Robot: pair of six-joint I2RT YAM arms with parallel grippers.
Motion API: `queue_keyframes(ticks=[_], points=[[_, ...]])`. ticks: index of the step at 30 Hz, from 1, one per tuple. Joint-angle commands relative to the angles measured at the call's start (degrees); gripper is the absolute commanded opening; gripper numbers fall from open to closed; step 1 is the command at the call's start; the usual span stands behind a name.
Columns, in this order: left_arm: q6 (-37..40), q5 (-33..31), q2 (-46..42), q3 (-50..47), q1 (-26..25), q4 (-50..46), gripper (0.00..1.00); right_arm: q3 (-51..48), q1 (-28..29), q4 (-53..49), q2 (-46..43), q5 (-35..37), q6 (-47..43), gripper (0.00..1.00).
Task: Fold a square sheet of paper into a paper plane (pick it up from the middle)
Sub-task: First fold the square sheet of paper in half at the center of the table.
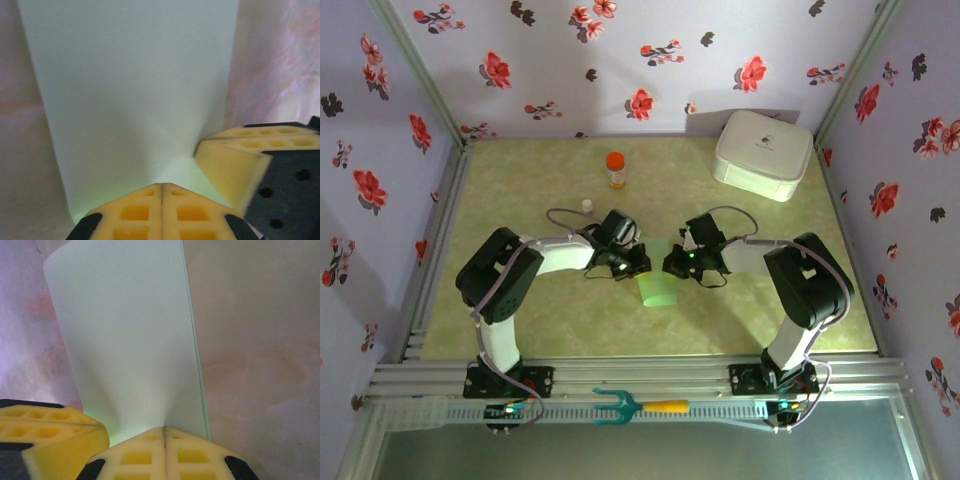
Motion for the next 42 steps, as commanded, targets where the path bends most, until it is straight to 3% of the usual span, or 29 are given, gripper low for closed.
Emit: queue_keyframes(ticks=[1,10,18,22,31,42], points=[[0.18,0.93,0.95,-3.19,0.31,2.06,0.05,-2.15,0.28,-8.03,2.39,6.98,-0.09,0.00],[2.96,-0.94,-0.78,-8.67,0.36,5.71,0.08,-2.63,0.28,-8.42,1.95,7.77,-0.20,0.00],[-1.12,-0.29,-7.87,-6.72,-0.38,6.27,0.10,-2.55,0.28,-8.75,1.79,8.13,-0.28,0.00],[-2.95,2.97,-6.12,-6.94,-1.37,9.30,0.11,-2.81,0.28,-8.82,1.44,8.39,-0.18,0.00],[-4.96,3.62,-2.49,-13.51,-1.84,15.31,0.10,-3.18,0.23,-8.69,1.09,8.52,-0.15,0.00],[-2.33,2.68,-4.85,-15.94,-2.01,14.70,0.11,-3.25,0.19,-8.86,1.30,8.70,-0.28,0.00]])
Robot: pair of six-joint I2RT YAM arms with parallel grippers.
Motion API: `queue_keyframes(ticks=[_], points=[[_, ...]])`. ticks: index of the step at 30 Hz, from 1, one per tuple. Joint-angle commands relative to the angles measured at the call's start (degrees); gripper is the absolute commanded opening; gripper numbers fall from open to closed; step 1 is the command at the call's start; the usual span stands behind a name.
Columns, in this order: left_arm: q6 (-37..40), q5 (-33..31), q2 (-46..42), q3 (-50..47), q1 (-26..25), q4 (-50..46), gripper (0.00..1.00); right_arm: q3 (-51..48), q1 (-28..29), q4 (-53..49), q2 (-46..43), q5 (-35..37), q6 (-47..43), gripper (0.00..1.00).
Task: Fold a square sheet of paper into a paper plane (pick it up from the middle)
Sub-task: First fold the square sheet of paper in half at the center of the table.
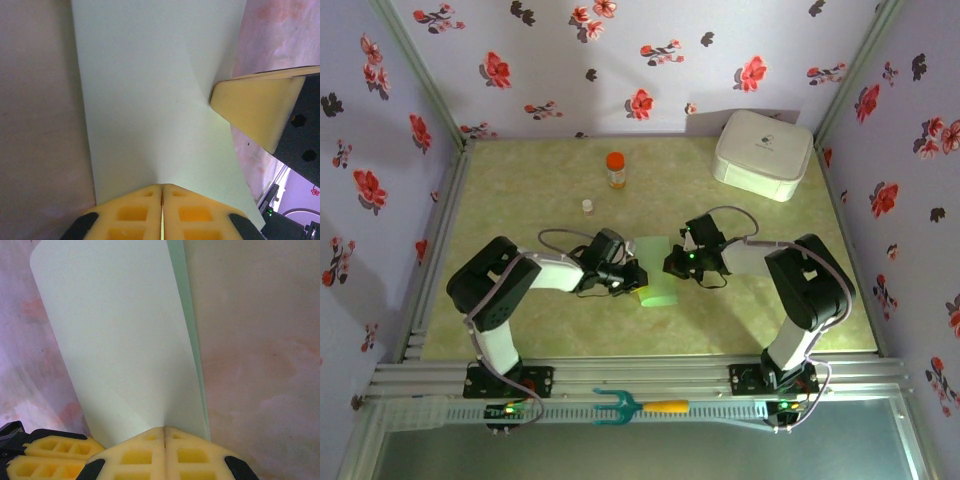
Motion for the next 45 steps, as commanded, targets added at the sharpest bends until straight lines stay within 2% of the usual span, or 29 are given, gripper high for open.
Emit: queue_keyframes(ticks=[1,10,27,35,45], points=[[1.25,-1.09,-1.79,-0.80,-0.70,-4.67,0.11,-2.87,-0.12,-8.49,2.01,7.19,-0.27,0.00],[0.76,-0.74,-2.79,2.56,-2.73,-6.53,0.11,-2.75,-0.12,-8.75,1.85,7.54,-0.18,0.00],[-0.79,-0.98,-1.52,-6.83,-3.10,-1.83,0.10,-3.05,-0.20,-9.26,1.75,7.88,-0.26,0.00],[2.66,-1.87,-5.26,-5.36,-5.19,-7.95,0.10,-3.04,-0.25,-9.46,1.83,8.11,-0.18,0.00],[3.62,-2.89,-5.18,-5.44,-7.90,-11.59,0.10,-3.02,-0.29,-9.46,1.90,8.22,-0.05,0.00]])
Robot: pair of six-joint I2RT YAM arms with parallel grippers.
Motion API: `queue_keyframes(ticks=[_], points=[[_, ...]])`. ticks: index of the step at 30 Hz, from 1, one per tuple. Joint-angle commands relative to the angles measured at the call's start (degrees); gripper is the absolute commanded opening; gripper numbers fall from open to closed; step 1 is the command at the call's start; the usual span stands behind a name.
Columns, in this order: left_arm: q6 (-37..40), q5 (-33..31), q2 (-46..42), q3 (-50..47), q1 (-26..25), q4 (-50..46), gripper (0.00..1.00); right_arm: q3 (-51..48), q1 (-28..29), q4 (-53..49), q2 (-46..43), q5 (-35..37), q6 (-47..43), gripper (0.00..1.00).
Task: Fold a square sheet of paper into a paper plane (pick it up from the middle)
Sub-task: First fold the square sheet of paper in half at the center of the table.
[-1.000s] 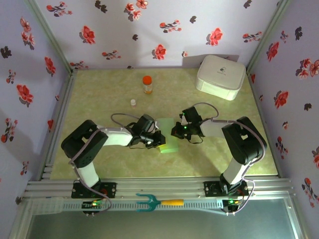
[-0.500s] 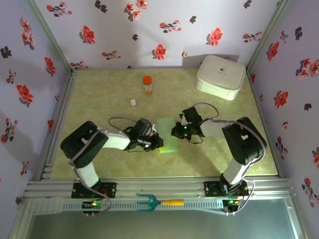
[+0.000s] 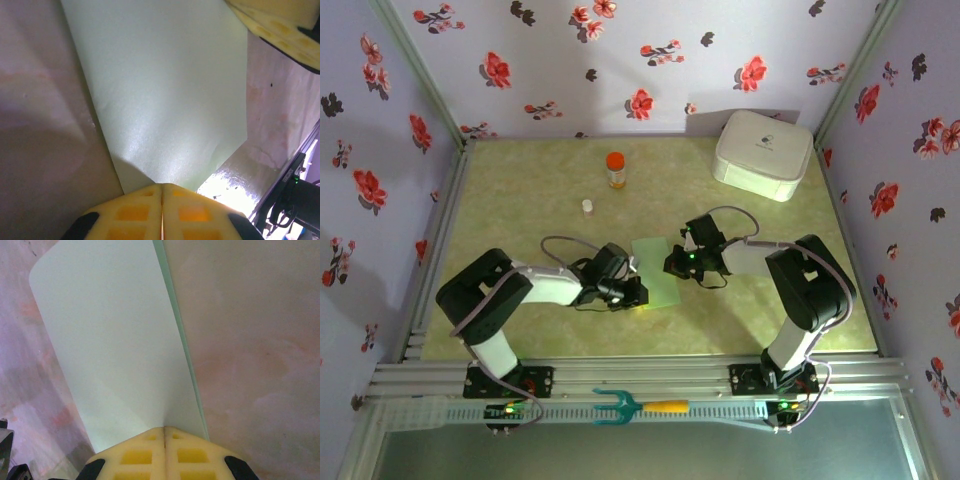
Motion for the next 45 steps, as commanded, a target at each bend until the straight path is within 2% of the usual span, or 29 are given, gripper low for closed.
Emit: queue_keyframes(ticks=[1,12,21,26,29,33,36,38,45], points=[[2.55,-0.27,0.05,-0.90,-2.01,-8.82,0.09,-2.93,-0.25,-9.22,2.13,7.57,-0.08,0.00],[8.28,-5.01,-0.60,3.76,-5.65,-20.86,0.08,-3.29,-0.29,-9.13,1.87,7.72,-0.18,0.00],[9.22,-6.18,-1.57,3.84,-6.68,-22.27,0.09,-3.40,-0.38,-9.04,1.71,7.67,-0.17,0.00],[9.55,-6.11,-8.22,3.79,-6.61,-19.50,0.09,-3.54,-0.38,-8.87,1.52,7.48,-0.05,0.00],[10.37,-6.57,-12.18,4.93,-4.92,-19.64,0.11,-3.54,-0.38,-8.83,1.41,7.51,-0.17,0.00],[8.29,-5.08,-12.08,5.30,1.04,-15.84,0.12,-3.81,-0.38,-8.48,1.28,7.40,0.06,0.00],[5.88,-0.51,-8.44,6.65,5.21,-9.77,0.13,-3.66,-0.38,-8.33,1.49,7.04,0.16,0.00],[5.42,0.25,-5.22,8.96,6.51,-8.42,0.13,-3.55,-0.38,-8.44,1.63,7.16,0.00,0.00],[4.99,2.96,3.67,14.22,7.15,-6.22,0.13,-3.52,-0.39,-8.43,1.63,6.97,-0.07,0.00]])
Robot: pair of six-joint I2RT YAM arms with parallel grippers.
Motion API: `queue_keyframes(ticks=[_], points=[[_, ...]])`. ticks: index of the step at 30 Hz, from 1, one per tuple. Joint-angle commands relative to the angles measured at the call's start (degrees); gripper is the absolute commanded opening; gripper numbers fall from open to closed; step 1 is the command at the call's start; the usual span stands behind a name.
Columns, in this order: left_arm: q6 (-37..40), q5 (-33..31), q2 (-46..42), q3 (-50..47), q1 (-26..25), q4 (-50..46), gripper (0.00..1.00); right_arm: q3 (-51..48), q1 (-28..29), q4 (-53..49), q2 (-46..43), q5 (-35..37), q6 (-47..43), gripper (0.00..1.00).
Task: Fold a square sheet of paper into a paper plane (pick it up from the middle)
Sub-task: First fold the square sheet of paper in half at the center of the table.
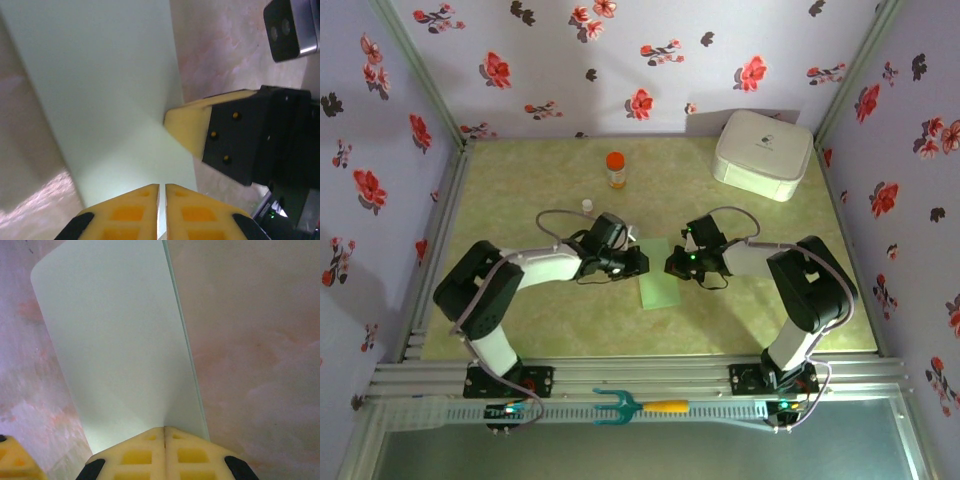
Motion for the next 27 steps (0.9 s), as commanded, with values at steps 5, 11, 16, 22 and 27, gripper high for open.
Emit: queue_keyframes(ticks=[5,11,16,22,27], points=[[-1.45,3.84,4.94,-1.14,0.14,3.95,0.13,-2.90,-0.38,-8.16,2.42,6.78,-0.18,0.00],[-1.80,3.26,7.03,-6.05,0.91,7.34,0.13,-2.91,-0.38,-7.97,2.76,6.62,-0.13,0.00],[-2.43,3.74,7.73,-6.38,1.36,7.87,0.13,-2.51,-0.38,-8.31,2.99,6.55,-0.21,0.00],[-2.61,3.07,3.76,1.02,1.79,-1.15,0.13,-2.54,-0.38,-8.92,2.44,6.94,-0.36,0.00],[1.08,-0.03,4.56,9.51,2.16,-13.66,0.14,-2.45,-0.38,-8.93,2.51,6.84,-0.42,0.00]])
